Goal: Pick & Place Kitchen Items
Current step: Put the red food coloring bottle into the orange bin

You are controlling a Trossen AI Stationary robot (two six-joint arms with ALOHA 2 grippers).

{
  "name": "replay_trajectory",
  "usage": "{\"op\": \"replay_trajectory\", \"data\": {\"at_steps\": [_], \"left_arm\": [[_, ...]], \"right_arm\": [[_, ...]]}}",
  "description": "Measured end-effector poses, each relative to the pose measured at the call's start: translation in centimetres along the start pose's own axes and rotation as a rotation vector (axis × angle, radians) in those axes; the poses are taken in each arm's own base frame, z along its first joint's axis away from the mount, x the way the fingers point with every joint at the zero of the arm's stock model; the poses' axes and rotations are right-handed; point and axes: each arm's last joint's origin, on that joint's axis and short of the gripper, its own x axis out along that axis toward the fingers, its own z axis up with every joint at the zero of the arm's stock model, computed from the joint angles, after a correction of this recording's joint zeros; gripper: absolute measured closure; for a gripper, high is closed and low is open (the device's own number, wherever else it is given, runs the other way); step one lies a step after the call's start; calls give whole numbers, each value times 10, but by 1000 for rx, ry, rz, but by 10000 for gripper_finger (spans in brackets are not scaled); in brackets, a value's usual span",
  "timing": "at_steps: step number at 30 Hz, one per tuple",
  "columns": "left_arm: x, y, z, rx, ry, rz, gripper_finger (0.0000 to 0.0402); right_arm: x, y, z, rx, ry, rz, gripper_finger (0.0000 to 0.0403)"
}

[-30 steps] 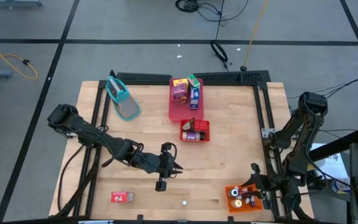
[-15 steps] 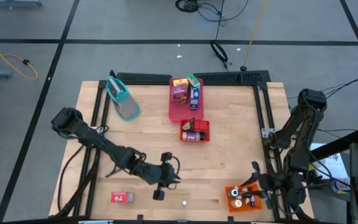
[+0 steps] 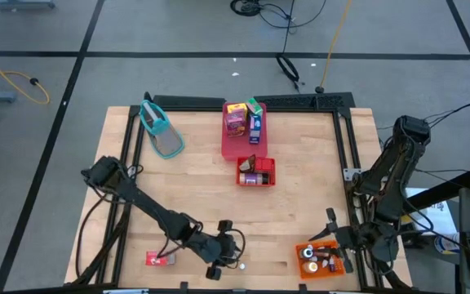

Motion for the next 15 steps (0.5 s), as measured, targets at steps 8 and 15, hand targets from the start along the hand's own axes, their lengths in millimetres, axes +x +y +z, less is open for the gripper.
{"op": "replay_trajectory", "data": {"at_steps": [8, 15], "left_arm": [[17, -7, -8, -12, -37, -47, 196], [32, -7, -23, -25, -10, -37, 184]], "right_arm": [[4, -4, 2, 5, -2, -25, 275], [10, -9, 4, 2, -2, -60, 275]]}}
